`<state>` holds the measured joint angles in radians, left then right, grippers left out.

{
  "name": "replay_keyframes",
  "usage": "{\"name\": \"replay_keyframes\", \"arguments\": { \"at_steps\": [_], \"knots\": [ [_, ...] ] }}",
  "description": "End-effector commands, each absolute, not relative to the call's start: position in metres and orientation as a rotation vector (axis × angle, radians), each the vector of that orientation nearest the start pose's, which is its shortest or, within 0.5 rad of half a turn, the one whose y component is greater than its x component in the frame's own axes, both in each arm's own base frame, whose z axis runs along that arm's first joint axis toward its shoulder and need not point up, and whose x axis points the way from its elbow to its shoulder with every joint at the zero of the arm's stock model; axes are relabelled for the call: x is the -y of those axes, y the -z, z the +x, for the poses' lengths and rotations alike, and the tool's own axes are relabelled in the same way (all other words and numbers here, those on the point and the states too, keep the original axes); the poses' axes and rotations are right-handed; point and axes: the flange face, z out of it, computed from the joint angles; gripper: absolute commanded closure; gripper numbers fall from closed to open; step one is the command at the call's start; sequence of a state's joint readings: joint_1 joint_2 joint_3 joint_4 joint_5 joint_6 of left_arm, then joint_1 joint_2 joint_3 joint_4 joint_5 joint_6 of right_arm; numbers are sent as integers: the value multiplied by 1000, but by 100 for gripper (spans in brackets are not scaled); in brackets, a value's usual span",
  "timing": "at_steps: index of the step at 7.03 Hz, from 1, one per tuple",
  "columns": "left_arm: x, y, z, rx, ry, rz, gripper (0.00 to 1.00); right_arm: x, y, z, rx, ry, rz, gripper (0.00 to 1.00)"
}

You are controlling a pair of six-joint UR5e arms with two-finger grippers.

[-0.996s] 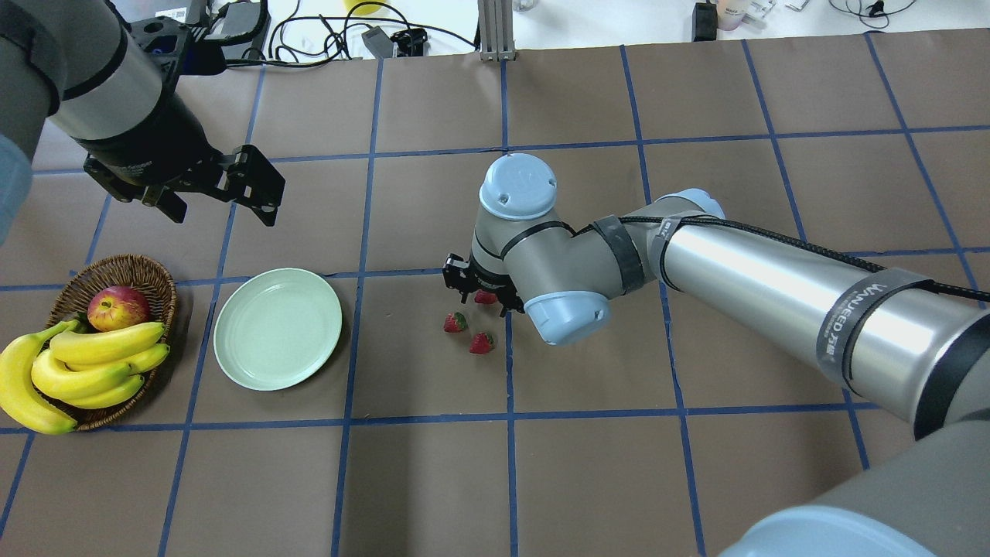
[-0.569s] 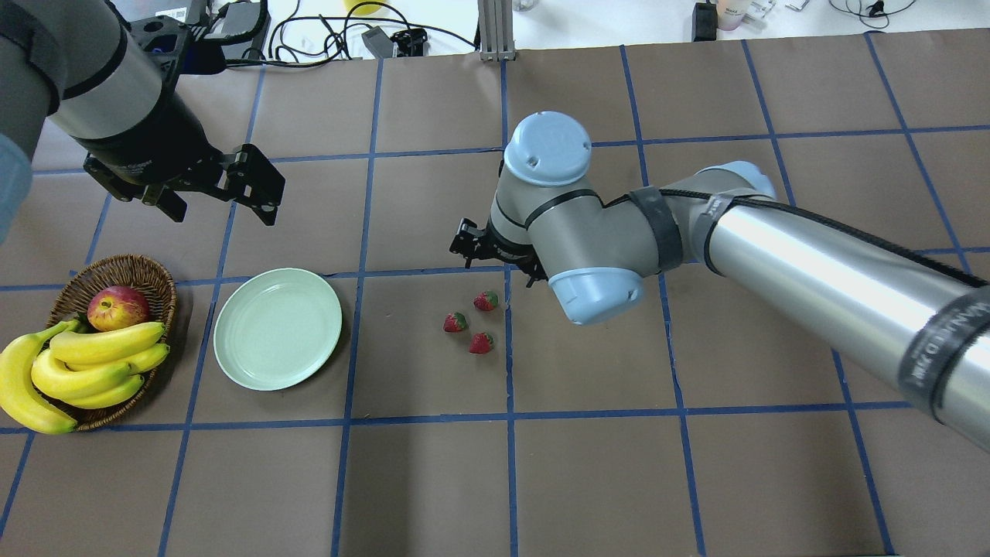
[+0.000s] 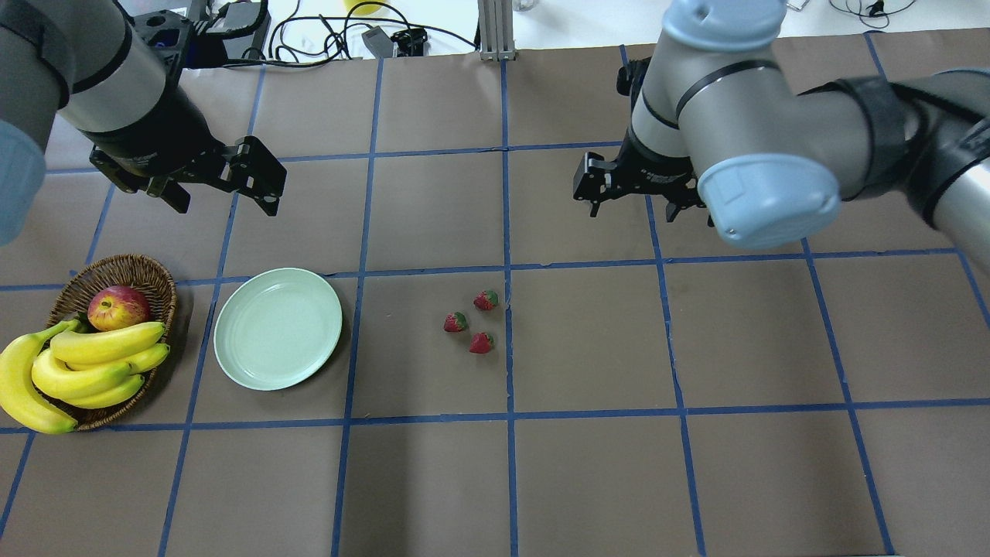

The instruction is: Collect all strawberries into plate

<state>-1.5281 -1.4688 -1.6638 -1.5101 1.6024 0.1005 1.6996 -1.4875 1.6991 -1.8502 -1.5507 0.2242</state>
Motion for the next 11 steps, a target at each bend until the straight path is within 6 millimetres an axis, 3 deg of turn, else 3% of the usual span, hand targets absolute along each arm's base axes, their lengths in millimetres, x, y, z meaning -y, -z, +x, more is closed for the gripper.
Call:
{"name": "replay_keyframes", "arguments": {
  "at_steps": [1, 3, 5, 6, 8, 11],
  "knots": [
    [461, -494, -110, -3102, 87, 60, 0, 506, -511, 190, -3133, 11, 8, 0],
    [461, -469, -114, -3114, 26, -81, 0, 514, -516, 189, -3143, 131, -30, 0],
    [461, -442, -149, -3112, 67, -47, 0, 515, -531, 179, -3217, 265, -12, 0],
    [464, -433, -162, -3115, 107, -137, 0, 511, -536, 178, -3218, 274, 8, 0],
    [472, -409, -174, -3116, 36, -113, 0, 503, -534, 177, -3214, 211, -1, 0],
    [482, -391, -202, -3125, 103, -121, 0, 486, -521, 178, -3204, 175, 1, 0]
  ]
}}
